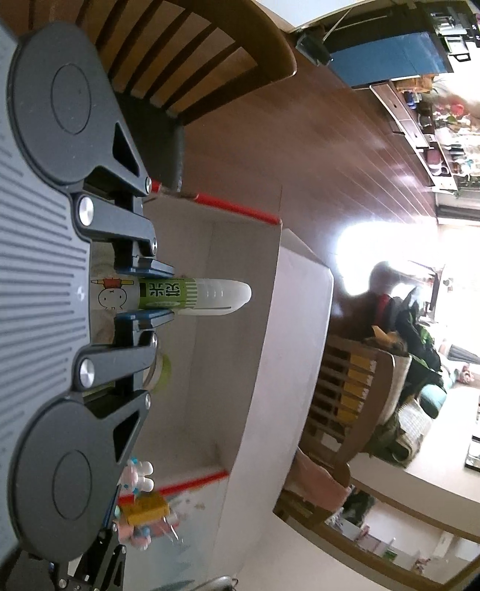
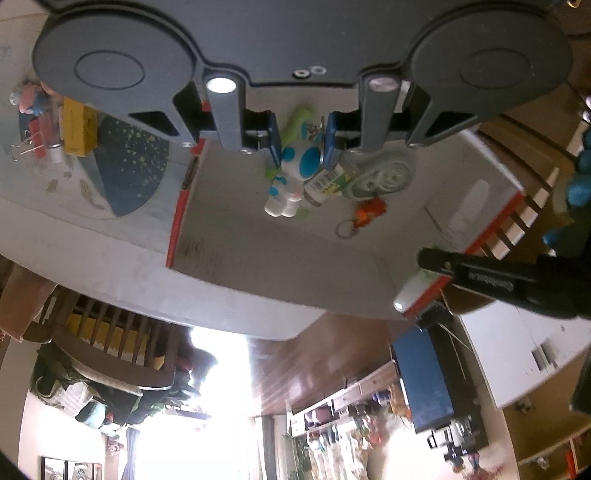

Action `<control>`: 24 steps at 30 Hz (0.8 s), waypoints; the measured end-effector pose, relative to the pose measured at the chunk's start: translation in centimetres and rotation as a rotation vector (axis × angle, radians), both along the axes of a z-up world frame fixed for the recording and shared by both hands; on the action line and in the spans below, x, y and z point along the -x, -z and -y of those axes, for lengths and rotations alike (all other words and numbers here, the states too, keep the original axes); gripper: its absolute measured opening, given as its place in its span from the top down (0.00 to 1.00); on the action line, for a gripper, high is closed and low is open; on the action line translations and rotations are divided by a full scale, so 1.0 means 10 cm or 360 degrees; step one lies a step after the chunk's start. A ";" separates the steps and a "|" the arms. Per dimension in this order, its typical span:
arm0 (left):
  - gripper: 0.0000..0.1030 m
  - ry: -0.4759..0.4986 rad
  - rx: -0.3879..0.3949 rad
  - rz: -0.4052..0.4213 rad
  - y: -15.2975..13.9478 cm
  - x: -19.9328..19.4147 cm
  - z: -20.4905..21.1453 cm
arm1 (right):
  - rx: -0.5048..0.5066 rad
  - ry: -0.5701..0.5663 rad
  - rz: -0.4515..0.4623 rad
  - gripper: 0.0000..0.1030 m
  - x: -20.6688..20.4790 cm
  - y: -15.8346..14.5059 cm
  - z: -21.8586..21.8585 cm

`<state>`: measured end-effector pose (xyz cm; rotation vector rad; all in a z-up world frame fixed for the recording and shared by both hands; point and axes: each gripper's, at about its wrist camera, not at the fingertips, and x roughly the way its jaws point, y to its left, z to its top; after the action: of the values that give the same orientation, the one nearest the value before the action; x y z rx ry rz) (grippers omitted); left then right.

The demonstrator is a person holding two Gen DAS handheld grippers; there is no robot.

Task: Organize rigid objects
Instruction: 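Carry the marker and figurine over the cardboard box and lower them inside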

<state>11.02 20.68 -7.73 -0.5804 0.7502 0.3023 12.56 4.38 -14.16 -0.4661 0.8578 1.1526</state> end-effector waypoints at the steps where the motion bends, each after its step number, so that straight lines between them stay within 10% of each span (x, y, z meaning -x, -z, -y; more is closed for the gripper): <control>1: 0.83 0.0002 -0.0012 -0.0014 0.03 -0.03 -0.02 | 0.0024 0.0005 0.0002 0.78 -0.01 0.04 -0.04; 24: 0.83 0.0172 -0.0098 -0.0386 0.60 -0.46 -0.02 | 0.0320 -0.0045 0.0064 0.78 0.08 0.42 -0.40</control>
<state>15.62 20.84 -13.74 -0.4472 0.9993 0.2976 11.72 8.34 -18.41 -0.6664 0.9388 1.0837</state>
